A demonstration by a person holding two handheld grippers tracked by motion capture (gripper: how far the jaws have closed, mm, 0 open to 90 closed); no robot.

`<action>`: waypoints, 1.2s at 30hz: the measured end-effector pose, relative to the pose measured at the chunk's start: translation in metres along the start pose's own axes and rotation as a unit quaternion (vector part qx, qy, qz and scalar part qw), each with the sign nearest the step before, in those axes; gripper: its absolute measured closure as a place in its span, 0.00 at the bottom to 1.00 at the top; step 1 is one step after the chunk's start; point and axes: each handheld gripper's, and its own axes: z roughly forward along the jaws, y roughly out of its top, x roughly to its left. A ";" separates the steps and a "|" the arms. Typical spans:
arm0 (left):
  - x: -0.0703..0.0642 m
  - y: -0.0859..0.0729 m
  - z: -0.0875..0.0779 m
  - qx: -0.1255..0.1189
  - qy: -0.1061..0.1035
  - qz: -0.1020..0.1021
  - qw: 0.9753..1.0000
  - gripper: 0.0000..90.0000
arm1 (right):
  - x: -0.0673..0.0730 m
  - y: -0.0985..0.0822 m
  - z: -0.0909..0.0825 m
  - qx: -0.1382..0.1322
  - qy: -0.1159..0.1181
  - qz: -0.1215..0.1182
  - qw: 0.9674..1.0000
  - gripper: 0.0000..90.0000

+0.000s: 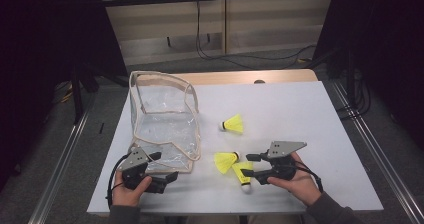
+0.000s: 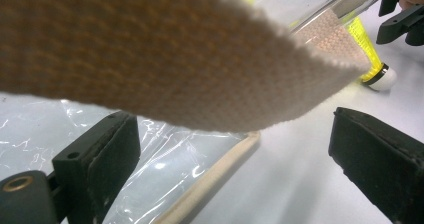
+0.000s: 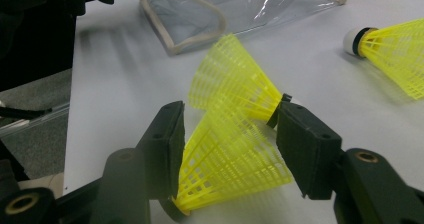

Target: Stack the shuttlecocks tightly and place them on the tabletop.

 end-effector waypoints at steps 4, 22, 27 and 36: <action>0.000 0.000 0.000 -0.001 -0.001 -0.001 1.000 0.07 | 0.001 0.000 -0.001 0.011 0.007 -0.005 1.000 0.53; 0.000 -0.001 0.000 0.003 0.000 -0.001 1.000 0.07 | -0.001 -0.001 -0.004 0.024 0.012 -0.019 0.999 0.43; 0.000 -0.001 0.001 0.003 0.000 -0.001 1.000 0.07 | -0.001 -0.001 0.001 0.021 0.006 -0.017 1.000 0.41; -0.001 -0.001 0.000 0.004 0.000 -0.002 1.000 0.07 | 0.004 -0.002 -0.002 0.030 0.033 -0.031 0.998 0.62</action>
